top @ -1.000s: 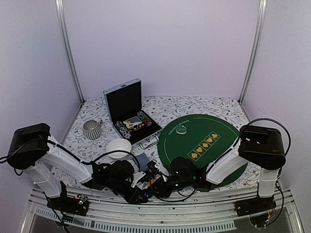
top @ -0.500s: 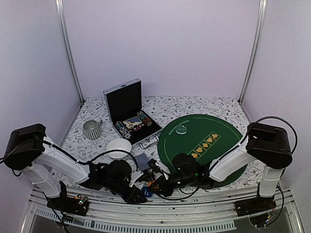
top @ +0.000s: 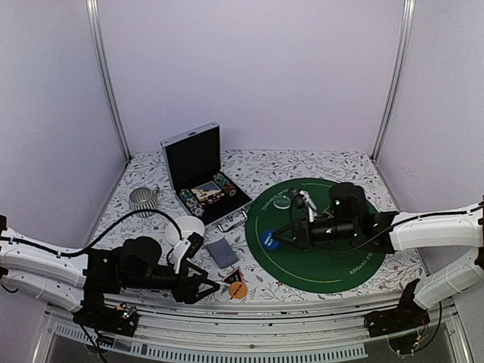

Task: Distribute texas hold em gaming equipment
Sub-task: Place the small blind button in the small blind area.

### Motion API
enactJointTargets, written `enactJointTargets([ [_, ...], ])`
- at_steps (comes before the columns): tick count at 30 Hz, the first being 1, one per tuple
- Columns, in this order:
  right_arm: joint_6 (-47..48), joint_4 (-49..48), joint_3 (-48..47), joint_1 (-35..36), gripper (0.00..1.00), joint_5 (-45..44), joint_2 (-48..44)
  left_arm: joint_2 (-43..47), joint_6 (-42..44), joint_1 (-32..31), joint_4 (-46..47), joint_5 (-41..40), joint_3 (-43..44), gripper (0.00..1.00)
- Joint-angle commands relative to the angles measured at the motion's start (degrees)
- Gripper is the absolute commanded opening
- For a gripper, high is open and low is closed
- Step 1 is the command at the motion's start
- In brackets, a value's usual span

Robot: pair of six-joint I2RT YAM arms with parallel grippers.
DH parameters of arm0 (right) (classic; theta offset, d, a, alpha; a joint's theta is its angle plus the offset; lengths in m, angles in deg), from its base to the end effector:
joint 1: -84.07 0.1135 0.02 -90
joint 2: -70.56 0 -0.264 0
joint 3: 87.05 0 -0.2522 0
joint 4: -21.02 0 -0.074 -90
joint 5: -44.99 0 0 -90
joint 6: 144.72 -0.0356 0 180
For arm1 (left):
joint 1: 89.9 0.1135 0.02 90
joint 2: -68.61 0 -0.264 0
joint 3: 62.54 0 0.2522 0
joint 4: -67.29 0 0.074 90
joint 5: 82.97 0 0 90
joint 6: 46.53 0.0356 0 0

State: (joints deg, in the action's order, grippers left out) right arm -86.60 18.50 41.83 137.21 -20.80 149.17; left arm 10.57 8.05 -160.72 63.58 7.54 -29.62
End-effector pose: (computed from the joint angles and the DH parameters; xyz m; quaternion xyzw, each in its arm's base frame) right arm 0.1611 0.2393 0.2109 -0.2629 0.7896 0.4855 0.2679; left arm 0.0669 -0.1934 0.1776 0.2639 0.8194 -0.4093 0.3023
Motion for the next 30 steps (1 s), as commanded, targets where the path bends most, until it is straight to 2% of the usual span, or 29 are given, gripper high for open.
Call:
enactJointTargets([
  [1, -1.3, 16.8, 1.1, -15.4, 0.02, -2.5, -12.7, -2.2, 4.3, -0.8, -7.0, -5.1, 4.2, 0.74],
  [5, -0.7, 19.5, 1.8, -34.5, 0.02, -0.1, -17.6, -4.4, 7.0, -0.6, -11.1, -8.6, 8.8, 0.87],
  [8, 0.7, 19.5, 1.1, -45.2, 0.02, 2.3, -15.2, -5.6, 9.8, 0.3, -14.6, -9.4, 12.9, 0.97],
  [14, 2.8, 16.3, -1.4, -59.1, 0.02, 10.8, -2.6, -6.4, 13.2, 7.2, -19.4, -7.7, 17.9, 0.98],
  [21, 6.0, 15.3, -9.8, -62.9, 0.02, 12.4, 14.0, -7.3, 13.6, 13.7, -19.5, -4.4, 17.5, 0.98],
  [30, 5.7, 14.2, -15.0, -65.0, 0.02, 13.0, 24.7, -9.3, 15.7, 16.5, -20.7, -3.3, 18.2, 0.98],
])
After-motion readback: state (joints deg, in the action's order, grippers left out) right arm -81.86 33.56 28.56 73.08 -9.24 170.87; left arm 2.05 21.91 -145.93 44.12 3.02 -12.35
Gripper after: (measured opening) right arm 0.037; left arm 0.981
